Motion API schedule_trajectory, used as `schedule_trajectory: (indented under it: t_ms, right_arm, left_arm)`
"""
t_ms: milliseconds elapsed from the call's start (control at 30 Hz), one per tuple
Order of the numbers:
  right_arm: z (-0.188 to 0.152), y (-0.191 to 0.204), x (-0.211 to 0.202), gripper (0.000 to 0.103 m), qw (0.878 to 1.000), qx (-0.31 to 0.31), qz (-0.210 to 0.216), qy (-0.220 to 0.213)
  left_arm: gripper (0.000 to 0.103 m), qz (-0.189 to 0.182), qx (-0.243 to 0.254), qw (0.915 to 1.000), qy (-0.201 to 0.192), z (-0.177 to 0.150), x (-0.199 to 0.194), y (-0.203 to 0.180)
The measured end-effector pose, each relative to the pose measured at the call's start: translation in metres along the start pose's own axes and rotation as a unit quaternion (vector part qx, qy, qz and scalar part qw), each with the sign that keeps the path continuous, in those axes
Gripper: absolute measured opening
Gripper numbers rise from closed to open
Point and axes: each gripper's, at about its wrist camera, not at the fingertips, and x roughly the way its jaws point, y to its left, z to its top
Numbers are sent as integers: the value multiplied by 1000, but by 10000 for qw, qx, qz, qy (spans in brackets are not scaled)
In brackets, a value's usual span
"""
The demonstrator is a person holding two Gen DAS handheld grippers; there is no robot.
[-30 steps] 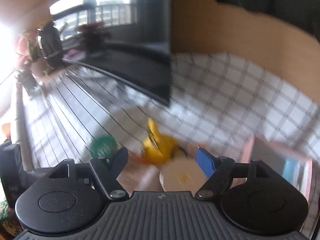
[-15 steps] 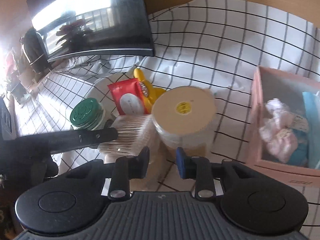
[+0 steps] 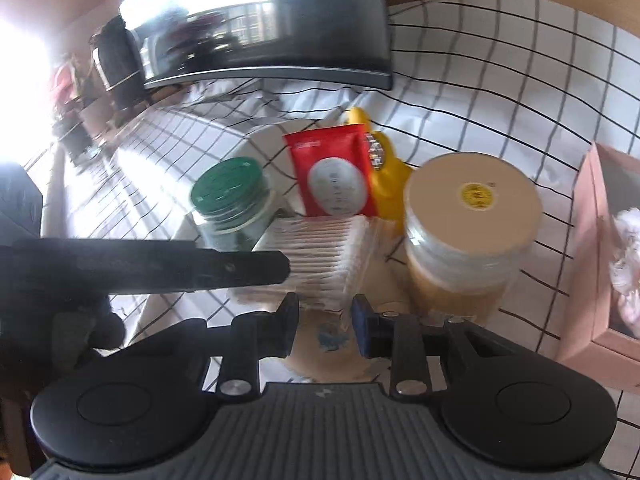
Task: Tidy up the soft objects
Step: 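Grasp the cotton-swab pack with the left tool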
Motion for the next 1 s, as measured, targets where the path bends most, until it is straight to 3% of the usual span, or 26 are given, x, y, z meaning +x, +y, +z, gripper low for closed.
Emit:
schedule_trajectory:
  t_ms: [133,200,367,467,533,733,900,1000]
  right_arm:
    - [-7,4,-4,29,9994,-286,188,74]
    - [-10,1,-10,29,9990,-324,283,85]
    - [-5,-5,-31,31,9997,-94,159,-183]
    - [2,-10,-27,31,9991,262,-113,-321]
    - [6,-14,-13,30,9988,412,-197,-192]
    - [-1,-18,-5,28,9994,307,81,-148]
    - [-5,-19,-9,28,9994,189,200,-203]
    - [-7,-20,-7,28,9992,181,318,-164]
  left_arm:
    - [42,-130,41,9999,67,-4,-13,4]
    - [40,40,-134,9998,151,-3,-7,11]
    - [41,69,-470,9988,-122,0,3,19]
    - [41,-68,-437,9990,-112,0,6,20]
    - [41,-233,-542,9982,-86,0,8,25]
    - [43,-849,-773,9932,189,4,12,27]
    - [47,-975,-488,9938,233,8,9,18]
    - [46,-737,-565,9954,233,9,21,17]
